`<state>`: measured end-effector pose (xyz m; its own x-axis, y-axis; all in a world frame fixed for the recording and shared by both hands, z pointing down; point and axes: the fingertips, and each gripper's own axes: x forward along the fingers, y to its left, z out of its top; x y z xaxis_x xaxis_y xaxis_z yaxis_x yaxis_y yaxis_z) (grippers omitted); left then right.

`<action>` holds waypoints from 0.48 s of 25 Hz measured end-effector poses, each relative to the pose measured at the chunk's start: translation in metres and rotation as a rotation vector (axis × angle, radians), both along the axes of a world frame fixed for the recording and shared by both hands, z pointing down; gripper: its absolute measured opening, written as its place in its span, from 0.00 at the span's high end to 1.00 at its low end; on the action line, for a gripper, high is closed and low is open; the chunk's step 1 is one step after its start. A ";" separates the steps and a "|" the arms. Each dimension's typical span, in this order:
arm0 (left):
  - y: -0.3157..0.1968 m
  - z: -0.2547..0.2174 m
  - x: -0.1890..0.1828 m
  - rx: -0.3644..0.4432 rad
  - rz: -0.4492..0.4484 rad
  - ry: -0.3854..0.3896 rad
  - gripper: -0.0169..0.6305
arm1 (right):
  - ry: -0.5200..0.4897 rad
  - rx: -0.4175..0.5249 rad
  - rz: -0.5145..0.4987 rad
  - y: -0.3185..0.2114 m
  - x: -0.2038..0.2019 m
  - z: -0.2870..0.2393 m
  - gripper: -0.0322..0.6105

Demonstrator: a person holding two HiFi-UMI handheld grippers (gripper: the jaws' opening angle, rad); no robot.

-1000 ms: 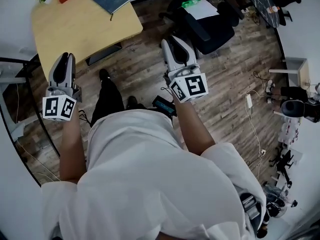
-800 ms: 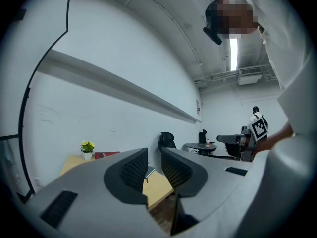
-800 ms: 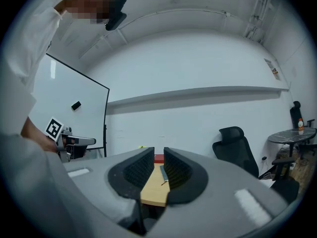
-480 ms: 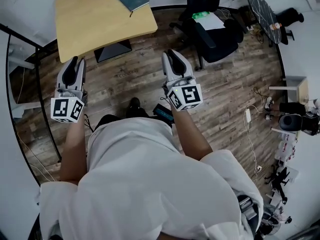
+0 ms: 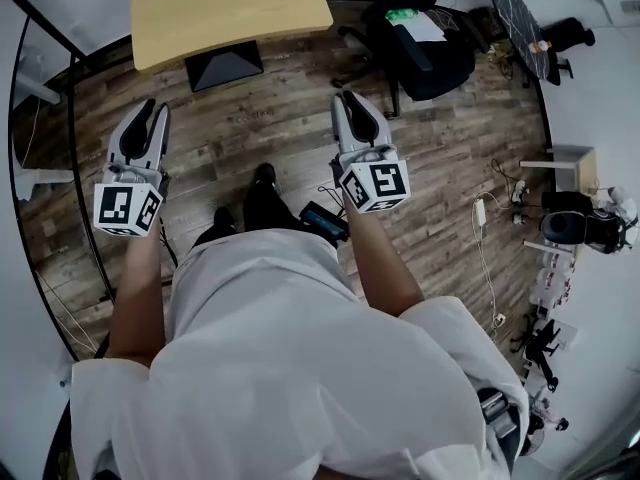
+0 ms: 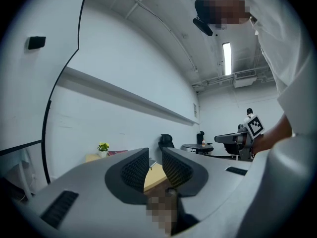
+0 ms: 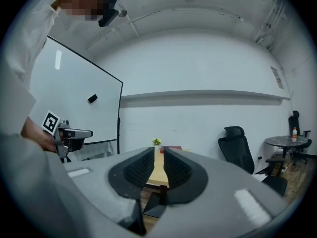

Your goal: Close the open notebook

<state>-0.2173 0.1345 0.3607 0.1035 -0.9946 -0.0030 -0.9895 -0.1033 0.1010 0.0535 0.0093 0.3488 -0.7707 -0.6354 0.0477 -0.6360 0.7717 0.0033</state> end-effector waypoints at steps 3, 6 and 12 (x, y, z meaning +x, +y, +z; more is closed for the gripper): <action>0.035 0.008 -0.001 -0.005 -0.009 0.013 0.87 | 0.014 -0.004 -0.011 0.033 0.005 0.004 0.86; 0.058 0.014 0.002 -0.012 -0.010 0.027 0.91 | 0.016 -0.026 -0.019 0.059 0.011 0.007 0.86; 0.081 0.007 0.022 0.001 -0.010 0.022 0.94 | -0.005 -0.034 -0.052 0.089 0.021 0.005 0.95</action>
<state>-0.1950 0.2158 0.3679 0.0934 -0.9956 -0.0060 -0.9880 -0.0934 0.1230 0.0746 0.0984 0.3536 -0.8029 -0.5926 0.0644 -0.5951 0.8032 -0.0269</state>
